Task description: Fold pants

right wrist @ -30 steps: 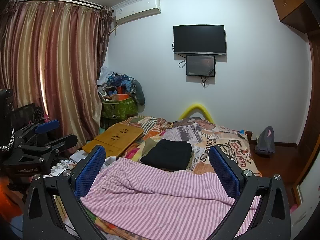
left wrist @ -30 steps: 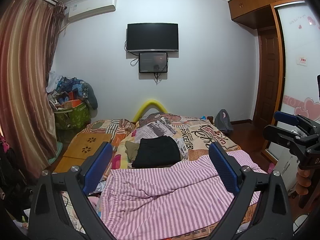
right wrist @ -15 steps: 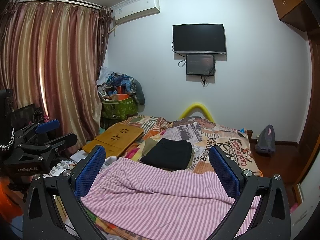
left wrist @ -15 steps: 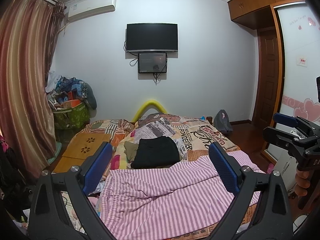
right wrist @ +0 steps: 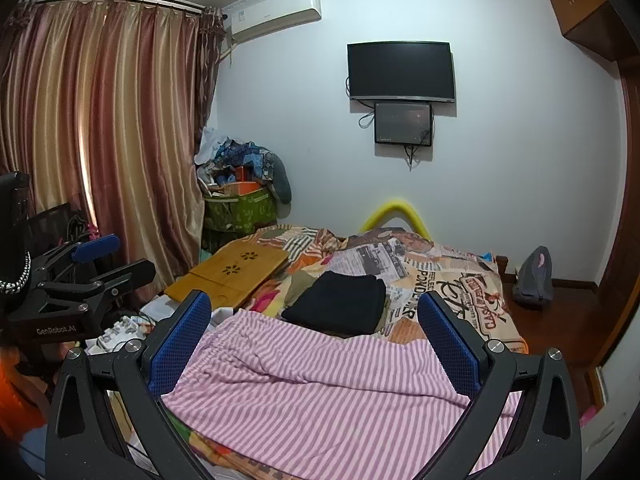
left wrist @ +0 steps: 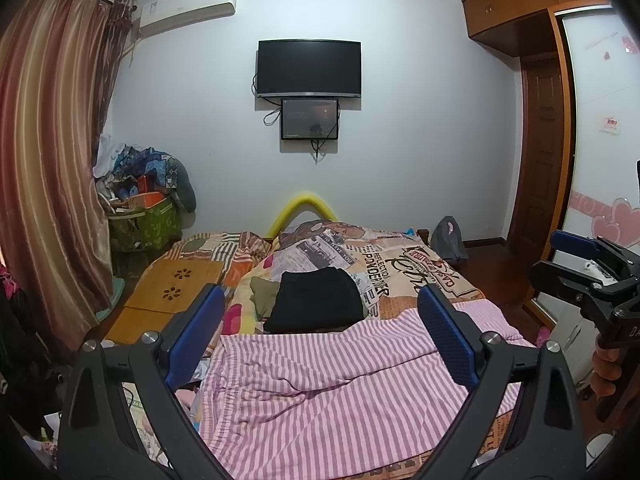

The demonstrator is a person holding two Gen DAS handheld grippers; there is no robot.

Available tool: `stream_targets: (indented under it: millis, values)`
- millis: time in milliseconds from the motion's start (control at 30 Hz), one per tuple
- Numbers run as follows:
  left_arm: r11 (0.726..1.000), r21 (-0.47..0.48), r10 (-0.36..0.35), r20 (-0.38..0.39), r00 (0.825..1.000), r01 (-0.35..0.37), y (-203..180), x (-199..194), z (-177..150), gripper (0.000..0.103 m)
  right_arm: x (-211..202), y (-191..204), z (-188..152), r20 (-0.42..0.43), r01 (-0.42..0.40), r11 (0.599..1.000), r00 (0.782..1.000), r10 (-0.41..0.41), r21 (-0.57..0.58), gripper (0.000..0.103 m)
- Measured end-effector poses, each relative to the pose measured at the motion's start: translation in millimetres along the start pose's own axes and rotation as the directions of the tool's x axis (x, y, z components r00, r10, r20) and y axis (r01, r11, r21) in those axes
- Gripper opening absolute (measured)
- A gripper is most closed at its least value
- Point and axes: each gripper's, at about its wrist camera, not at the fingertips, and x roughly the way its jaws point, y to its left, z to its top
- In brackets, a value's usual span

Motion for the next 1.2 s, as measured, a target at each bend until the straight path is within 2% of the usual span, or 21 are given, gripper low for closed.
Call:
stream_targets:
  millis: [200,300,500,633,733,800,933,1067,1200]
  values:
    - [1.000,0.006,0.014,-0.058,0.998,-0.014,12.0,26.2,-3.2,0.098,18.2,-10.9,-8.0,-0.027,0.018,1.000,0.999,-0.018,0.003,0.103]
    - [0.999,0.016,0.044,-0.100,0.994,-0.043,24.4,45.4,-5.0,0.098,34.2,-21.7,-14.3,-0.061,0.047,0.999,0.997,-0.047,-0.001,0.103]
    - [0.988,0.023,0.151,-0.170,0.974,-0.150,71.7,95.2,-7.5,0.098,73.4,-50.5,-29.1,-0.147,0.102,0.995,0.984,-0.102,-0.010,0.103]
    - [0.987,0.008,0.155,-0.233,0.960,-0.158,110.1,132.0,-13.3,0.093,101.1,-71.0,-40.7,-0.218,0.133,0.991,0.967,-0.131,-0.008,0.103]
    - [0.980,0.058,0.197,-0.263,0.945,-0.188,132.3,165.9,-19.8,0.093,124.9,-91.6,-47.9,-0.258,0.165,0.986,0.953,-0.162,-0.010,0.103]
    - [0.971,0.095,0.240,-0.289,0.927,-0.221,146.7,192.7,-26.6,0.093,134.7,-101.7,-48.5,-0.279,0.178,0.984,0.944,-0.175,-0.015,0.102]
    - [0.964,0.118,0.266,-0.342,0.901,-0.240,175.3,247.5,-46.4,0.093,165.7,-126.6,-56.0,-0.331,0.207,0.978,0.921,-0.205,-0.028,0.102]
    - [0.964,0.129,0.264,-0.397,0.879,-0.231,190.6,291.7,-69.4,0.093,207.9,-152.7,-72.2,-0.424,0.221,0.975,0.882,-0.205,-0.013,0.101]
    - [0.975,0.073,0.217,-0.482,0.849,-0.208,210.9,341.5,-103.7,0.093,250.4,-175.6,-92.8,-0.508,0.236,0.972,0.834,-0.215,-0.023,0.101]
